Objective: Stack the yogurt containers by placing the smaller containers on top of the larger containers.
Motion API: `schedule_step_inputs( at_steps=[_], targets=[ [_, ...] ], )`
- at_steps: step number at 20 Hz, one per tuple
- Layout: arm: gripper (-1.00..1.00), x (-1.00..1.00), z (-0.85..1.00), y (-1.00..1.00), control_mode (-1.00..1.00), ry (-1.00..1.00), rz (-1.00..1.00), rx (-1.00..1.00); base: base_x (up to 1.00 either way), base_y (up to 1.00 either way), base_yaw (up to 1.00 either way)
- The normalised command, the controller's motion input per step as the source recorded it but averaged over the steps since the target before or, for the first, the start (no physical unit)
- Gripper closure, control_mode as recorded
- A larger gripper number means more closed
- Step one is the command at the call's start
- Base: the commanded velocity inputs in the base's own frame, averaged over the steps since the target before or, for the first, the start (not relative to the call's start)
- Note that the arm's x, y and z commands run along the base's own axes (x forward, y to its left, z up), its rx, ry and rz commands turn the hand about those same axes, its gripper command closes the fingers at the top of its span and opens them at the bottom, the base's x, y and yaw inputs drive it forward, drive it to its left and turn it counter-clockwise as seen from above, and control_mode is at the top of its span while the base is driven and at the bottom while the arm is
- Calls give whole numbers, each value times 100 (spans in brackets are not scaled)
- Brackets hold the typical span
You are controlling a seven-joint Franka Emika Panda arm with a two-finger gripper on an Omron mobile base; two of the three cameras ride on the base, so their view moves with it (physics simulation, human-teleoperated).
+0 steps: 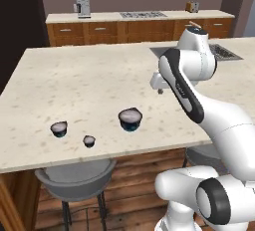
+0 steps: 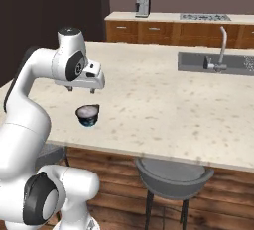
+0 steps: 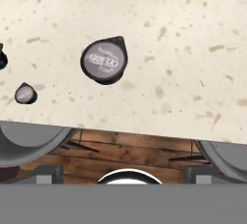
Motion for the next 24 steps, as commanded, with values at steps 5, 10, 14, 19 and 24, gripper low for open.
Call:
schedule_step_inputs(
  at_steps=[5, 10, 14, 19, 24],
  targets=[
    [-100, 0, 0, 0, 100, 0, 0, 0, 0, 49, 0],
    [-100, 0, 0, 0, 100, 0, 0, 0, 0, 48, 0],
    [-100, 0, 0, 0, 100, 0, 0, 0, 0, 44, 0],
    [-100, 0, 0, 0, 100, 0, 0, 0, 0, 40, 0],
    [-100, 0, 0, 0, 100, 0, 0, 0, 0, 39, 0]
  ],
)
